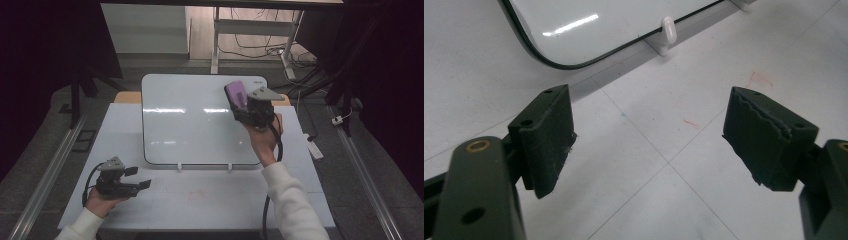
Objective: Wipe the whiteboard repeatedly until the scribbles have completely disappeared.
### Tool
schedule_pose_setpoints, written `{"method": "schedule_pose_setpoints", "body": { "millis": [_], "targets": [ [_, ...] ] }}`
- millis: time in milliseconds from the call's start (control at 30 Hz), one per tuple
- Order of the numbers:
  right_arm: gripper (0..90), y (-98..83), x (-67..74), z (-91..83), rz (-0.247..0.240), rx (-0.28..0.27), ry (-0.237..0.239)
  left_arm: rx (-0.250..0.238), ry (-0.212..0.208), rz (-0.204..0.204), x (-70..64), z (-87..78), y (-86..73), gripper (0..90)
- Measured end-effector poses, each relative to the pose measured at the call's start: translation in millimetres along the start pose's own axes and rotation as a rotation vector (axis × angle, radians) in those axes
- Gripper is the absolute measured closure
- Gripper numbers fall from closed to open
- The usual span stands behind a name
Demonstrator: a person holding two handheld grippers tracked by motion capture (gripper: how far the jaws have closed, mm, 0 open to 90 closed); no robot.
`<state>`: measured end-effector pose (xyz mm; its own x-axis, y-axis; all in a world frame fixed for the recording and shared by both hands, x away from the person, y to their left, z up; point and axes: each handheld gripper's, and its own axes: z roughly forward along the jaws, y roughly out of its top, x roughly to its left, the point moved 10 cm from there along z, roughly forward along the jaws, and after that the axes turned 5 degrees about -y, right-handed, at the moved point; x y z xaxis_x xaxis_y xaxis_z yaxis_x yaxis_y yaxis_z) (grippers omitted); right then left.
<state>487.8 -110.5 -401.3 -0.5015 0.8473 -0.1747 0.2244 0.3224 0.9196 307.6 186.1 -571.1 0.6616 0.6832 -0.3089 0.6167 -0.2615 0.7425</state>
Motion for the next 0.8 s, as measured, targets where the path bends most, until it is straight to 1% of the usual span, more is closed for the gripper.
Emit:
{"method": "schedule_pose_setpoints", "body": {
  "millis": [200, 267, 333, 533, 633, 800],
  "targets": [
    [39.9, -36.8, 21.5, -26.9, -0.005, 0.017, 0.108, 0.005, 0.003, 0.002, -1.8, 2.8, 1.4, 21.1],
    [40.0, -46.7, 26.8, -33.6, 0.003, 0.024, 0.141, 0.006, 0.003, 0.004, -2.1, 3.9, 1.9, 21.0],
    [40.0, -54.0, 31.0, -40.5, 0.001, 0.022, 0.168, 0.009, 0.003, 0.007, -2.2, 4.6, 2.2, 21.0],
    [40.0, -73.3, 41.9, -56.9, -0.023, 0.034, 0.216, 0.007, -0.006, 0.01, -3.3, 5.8, 3.6, 21.1],
    [39.9, -83.6, 46.1, -61.0, -0.037, 0.045, 0.228, 0.003, -0.009, 0.008, -4.0, 6.0, 5.1, 21.0],
    [39.9, -96.6, 50.9, -65.2, -0.047, 0.066, 0.249, -0.002, -0.022, 0.018, -6.4, 5.6, 6.7, 21.0]
  ]
}}
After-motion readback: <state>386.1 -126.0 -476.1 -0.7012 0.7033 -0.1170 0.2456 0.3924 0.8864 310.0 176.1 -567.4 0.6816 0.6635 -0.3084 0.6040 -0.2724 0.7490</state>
